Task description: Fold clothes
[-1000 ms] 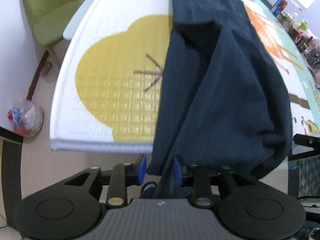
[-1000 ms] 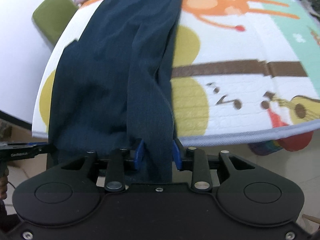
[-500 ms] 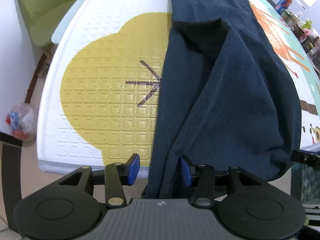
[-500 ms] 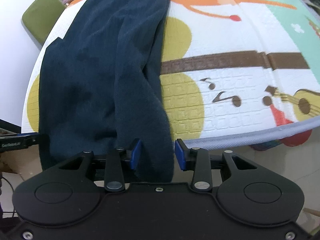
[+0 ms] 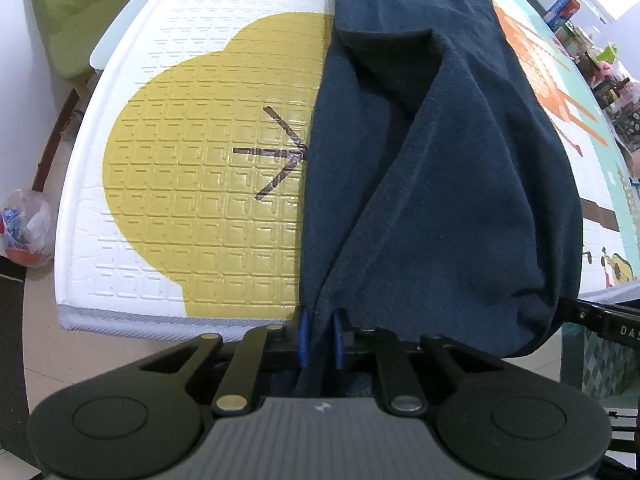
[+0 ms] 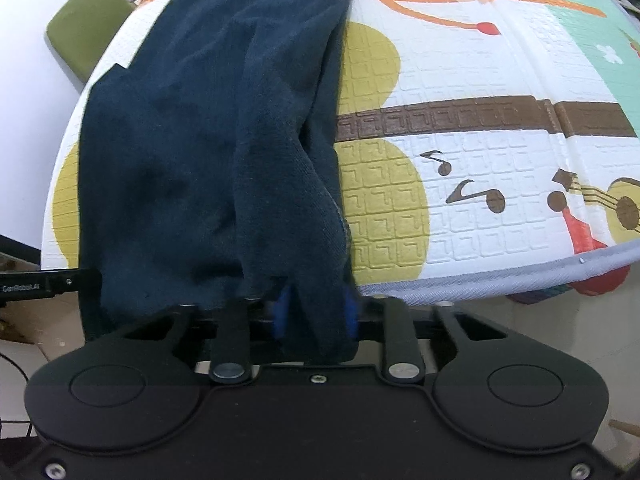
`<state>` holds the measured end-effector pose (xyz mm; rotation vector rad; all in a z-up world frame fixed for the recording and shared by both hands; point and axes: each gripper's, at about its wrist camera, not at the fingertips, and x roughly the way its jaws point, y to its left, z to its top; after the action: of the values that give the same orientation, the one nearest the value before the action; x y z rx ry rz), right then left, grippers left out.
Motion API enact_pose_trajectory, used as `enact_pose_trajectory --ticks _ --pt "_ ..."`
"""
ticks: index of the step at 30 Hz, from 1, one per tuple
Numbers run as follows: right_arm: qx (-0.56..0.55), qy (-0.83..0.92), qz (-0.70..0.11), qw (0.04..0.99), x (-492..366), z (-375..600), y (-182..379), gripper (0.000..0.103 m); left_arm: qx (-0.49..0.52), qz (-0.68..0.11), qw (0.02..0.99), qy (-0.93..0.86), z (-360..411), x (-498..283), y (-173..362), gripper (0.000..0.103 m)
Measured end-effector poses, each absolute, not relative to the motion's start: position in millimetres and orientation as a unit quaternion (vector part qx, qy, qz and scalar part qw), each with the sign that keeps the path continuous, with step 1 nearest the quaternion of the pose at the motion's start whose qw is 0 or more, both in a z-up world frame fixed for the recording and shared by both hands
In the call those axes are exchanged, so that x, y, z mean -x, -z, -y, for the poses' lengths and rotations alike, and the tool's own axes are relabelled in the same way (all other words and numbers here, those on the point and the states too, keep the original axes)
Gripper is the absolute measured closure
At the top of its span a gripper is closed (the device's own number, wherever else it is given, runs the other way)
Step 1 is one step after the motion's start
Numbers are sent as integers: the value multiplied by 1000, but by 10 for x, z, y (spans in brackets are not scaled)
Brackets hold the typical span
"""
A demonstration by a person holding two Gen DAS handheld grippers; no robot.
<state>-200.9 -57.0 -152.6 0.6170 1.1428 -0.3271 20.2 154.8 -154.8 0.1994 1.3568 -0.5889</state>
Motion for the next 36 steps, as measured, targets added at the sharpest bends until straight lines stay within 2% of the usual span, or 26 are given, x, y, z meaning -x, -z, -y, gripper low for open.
enact_pose_trajectory --ticks 6,21,25,30,33,36 --pt "-288 137 -529 786 2073 599 1445 99 -96 -621 728 274 -1568 -124 1451 92" --pt "-275 142 -540 783 2192 677 1312 99 -75 -674 672 299 -1557 63 1692 95" --pt "-286 154 -532 782 2254 695 1272 86 -100 -657 680 310 -1549 55 1584 91" --pt "-286 158 -508 797 2232 727 1131 83 -95 -636 698 315 -1586 -51 1393 89" --pt "-284 159 -494 806 2188 745 1038 75 -86 -622 709 321 -1606 -102 1264 86" --pt "-280 157 -486 813 2112 742 976 75 -78 -605 722 326 -1549 -184 1146 79"
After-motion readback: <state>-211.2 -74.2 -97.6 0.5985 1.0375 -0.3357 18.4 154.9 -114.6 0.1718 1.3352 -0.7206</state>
